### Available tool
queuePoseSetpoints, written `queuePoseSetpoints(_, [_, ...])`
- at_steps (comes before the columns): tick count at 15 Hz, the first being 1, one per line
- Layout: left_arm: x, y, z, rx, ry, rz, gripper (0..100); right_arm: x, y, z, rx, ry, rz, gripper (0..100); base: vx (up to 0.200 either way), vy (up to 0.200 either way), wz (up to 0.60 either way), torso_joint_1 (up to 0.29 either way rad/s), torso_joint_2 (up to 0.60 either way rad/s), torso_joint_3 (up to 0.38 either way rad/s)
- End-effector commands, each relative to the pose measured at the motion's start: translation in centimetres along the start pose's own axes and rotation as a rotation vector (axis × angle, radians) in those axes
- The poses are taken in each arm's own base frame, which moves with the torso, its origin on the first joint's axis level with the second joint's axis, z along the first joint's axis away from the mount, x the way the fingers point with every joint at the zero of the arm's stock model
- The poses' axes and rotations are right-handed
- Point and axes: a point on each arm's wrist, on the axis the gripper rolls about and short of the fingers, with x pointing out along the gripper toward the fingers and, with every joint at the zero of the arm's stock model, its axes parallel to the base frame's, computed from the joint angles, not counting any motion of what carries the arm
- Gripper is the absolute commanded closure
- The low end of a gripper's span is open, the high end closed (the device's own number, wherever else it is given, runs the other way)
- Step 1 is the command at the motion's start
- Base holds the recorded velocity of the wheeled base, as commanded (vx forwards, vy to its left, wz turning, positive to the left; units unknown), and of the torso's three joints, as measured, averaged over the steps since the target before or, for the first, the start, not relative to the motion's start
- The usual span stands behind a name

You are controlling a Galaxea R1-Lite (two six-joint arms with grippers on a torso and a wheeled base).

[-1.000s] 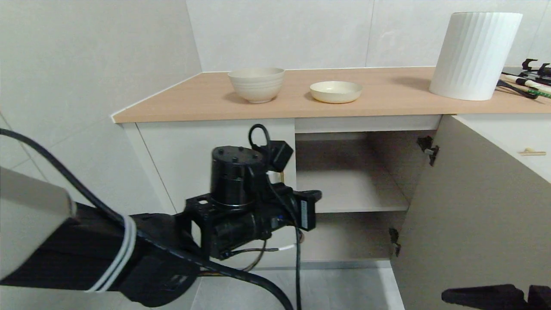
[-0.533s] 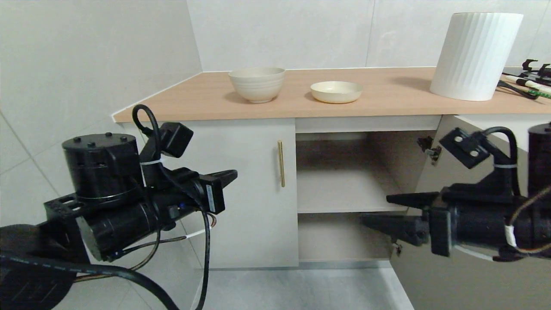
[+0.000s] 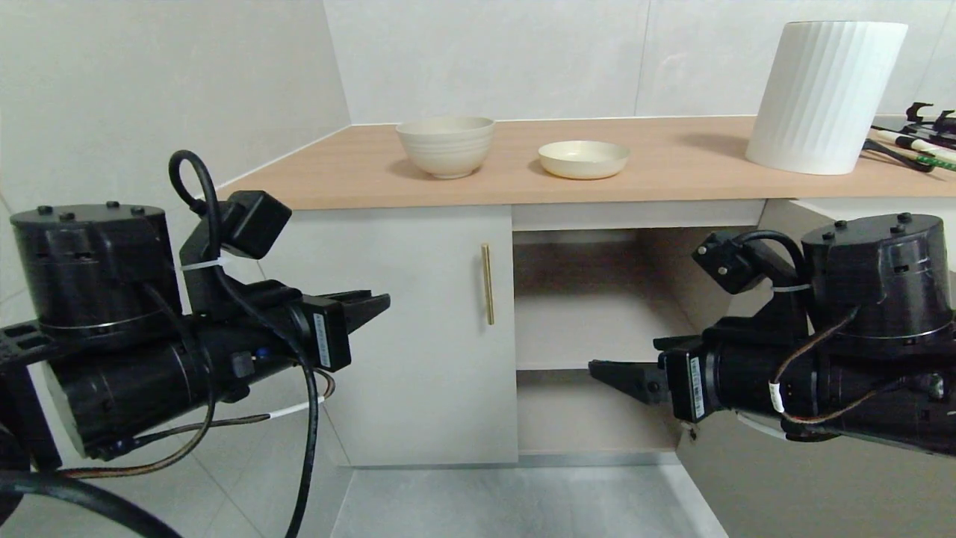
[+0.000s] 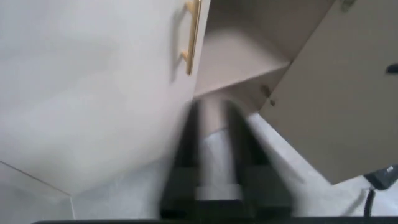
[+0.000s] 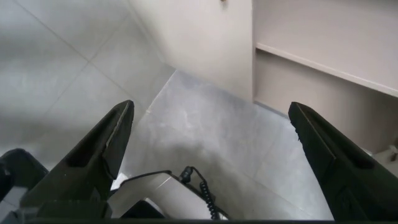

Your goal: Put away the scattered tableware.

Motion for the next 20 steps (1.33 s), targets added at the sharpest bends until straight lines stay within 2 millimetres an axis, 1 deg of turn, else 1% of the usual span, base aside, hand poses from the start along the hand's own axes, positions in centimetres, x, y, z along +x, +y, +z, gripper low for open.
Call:
queuePoseSetpoints(1, [-0.6, -0.1, 0.7, 0.000, -0.031, -0.001, 0, 0.0, 0.2, 0.1, -0.002, -0.005, 0.006, 0, 0.000, 0.000, 0.00, 0.000, 0.00, 0.000])
queuePoseSetpoints(8, [-2.4, 0.6, 2.0, -0.004, -0.108, 0.057, 0, -0.6, 0.2, 0.5, 0.001, -0.028, -0.006, 0, 0.000, 0.000, 0.00, 0.000, 0.00, 0.000])
queuePoseSetpoints(10, [-3.0, 1.2, 2.5, -0.008, -0.138, 0.115, 0, -0.7, 0.2, 0.4, 0.001, -0.029, -0.005, 0, 0.200, 0.000, 0.00, 0.000, 0.00, 0.007])
queuePoseSetpoints(15, [-3.6, 1.5, 3.1, -0.016, -0.163, 0.134, 0, -0.9, 0.1, 0.0, -0.001, -0.019, -0.003, 0, 0.200, 0.000, 0.00, 0.003, 0.00, 0.003])
queuePoseSetpoints(20, [-3.7, 1.7, 3.5, -0.051, -0.184, 0.135, 0, -0.9, -0.1, -0.3, -0.009, -0.015, -0.005, 0, 0.000, 0.000, 0.00, 0.000, 0.00, 0.000])
